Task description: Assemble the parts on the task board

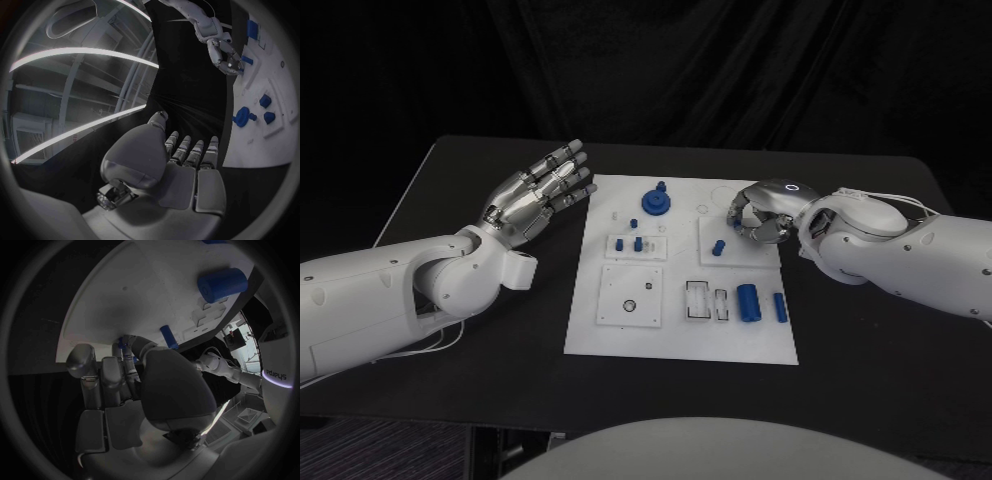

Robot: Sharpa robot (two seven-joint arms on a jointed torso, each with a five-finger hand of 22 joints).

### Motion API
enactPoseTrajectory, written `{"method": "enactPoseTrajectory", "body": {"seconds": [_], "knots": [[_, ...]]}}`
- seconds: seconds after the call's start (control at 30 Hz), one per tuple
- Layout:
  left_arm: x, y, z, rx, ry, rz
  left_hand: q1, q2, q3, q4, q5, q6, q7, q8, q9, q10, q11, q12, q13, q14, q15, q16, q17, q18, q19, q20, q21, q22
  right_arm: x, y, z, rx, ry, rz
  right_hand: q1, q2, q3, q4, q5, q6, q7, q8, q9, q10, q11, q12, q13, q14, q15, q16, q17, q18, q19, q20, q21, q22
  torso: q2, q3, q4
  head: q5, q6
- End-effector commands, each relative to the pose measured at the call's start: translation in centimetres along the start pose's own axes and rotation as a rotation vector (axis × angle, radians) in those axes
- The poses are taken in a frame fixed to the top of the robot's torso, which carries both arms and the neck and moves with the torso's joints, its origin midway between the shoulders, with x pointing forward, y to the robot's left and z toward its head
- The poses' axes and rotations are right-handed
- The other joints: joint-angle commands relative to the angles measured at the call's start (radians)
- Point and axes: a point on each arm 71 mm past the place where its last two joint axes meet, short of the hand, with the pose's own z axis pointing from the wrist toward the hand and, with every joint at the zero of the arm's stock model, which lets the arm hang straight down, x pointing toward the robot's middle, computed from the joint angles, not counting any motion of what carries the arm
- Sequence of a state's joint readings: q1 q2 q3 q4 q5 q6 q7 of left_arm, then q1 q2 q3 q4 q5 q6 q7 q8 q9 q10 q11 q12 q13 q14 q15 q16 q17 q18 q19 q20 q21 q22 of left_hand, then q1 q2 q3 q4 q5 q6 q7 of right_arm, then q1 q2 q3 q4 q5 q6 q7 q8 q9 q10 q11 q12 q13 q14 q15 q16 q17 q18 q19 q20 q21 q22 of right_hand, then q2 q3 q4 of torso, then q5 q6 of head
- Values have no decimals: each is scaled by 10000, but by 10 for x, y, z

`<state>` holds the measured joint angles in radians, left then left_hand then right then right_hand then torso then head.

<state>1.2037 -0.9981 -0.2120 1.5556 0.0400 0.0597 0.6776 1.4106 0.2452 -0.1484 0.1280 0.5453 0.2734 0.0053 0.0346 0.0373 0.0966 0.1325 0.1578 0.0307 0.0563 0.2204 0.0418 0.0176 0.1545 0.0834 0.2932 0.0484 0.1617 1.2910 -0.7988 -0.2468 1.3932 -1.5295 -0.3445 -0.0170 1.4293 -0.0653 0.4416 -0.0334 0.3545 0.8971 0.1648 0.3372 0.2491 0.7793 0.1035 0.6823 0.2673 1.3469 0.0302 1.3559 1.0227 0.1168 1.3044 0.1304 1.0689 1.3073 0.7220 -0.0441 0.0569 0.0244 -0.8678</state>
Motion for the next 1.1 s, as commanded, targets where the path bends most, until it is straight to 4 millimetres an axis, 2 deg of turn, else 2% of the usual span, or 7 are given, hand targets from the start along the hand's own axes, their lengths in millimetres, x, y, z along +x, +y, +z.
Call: {"method": "enactPoseTrajectory", "body": {"seconds": [0.03, 0.63, 0.87, 1.1], "knots": [[0, -8, -2, 1372, 13, -86, -15, -15, 27, -78, 33, 65, 67, 46, 15, -7, 64, 40, 10, 52, 63, 58, 12, -110, 76, 17, 43, 19, 2, -1, 0, 82, -11, 12, 50, 29, -5, -72, -55, 27, -22, 65, 20, 111, -1, -54, -18, 51, -54, -45, -11, -17, 53, -17, -3, 921, 0, -3, 4, 0, -3], [1, 3, -7, 1102, -7, -247, -97, -25, 153, -190, 68, 230, 228, 78, 39, -26, 73, 26, 8, 106, 134, 113, 24, -203, 158, 18, 82, 64, -3, 2, 0, -305, -740, 20, 211, 122, -69, -307, -135, 23, -59, 380, 423, 557, -90, -18, -56, 15, -138, -177, -196, -21, 70, -97, -23, 962, 3, -8, 5, 21, 4], [0, 3, -8, 1057, -15, -251, -105, -20, 178, -209, 75, 244, 244, 80, 40, -25, 76, 30, 9, 124, 145, 130, 28, -217, 165, 17, 84, 63, -6, 3, -4, -341, -1040, 48, 214, 123, -102, -325, -166, 47, -71, 442, 497, 615, -105, -6, -55, 20, -150, -193, -220, -27, 90, -110, 0, 978, 4, -14, 8, 76, 10], [1, 4, -7, 1013, 2, -265, -119, -18, 213, -238, 79, 245, 258, 79, 40, -26, 94, 29, 9, 148, 168, 151, 34, -241, 172, 17, 86, 58, -16, 4, -5, -338, -1235, 15, 210, 121, -108, -325, -175, 49, -72, 449, 506, 620, -106, -7, -56, 19, -152, -197, -225, -27, 88, -111, -5, 978, 5, -12, 3, 76, -13]]}}
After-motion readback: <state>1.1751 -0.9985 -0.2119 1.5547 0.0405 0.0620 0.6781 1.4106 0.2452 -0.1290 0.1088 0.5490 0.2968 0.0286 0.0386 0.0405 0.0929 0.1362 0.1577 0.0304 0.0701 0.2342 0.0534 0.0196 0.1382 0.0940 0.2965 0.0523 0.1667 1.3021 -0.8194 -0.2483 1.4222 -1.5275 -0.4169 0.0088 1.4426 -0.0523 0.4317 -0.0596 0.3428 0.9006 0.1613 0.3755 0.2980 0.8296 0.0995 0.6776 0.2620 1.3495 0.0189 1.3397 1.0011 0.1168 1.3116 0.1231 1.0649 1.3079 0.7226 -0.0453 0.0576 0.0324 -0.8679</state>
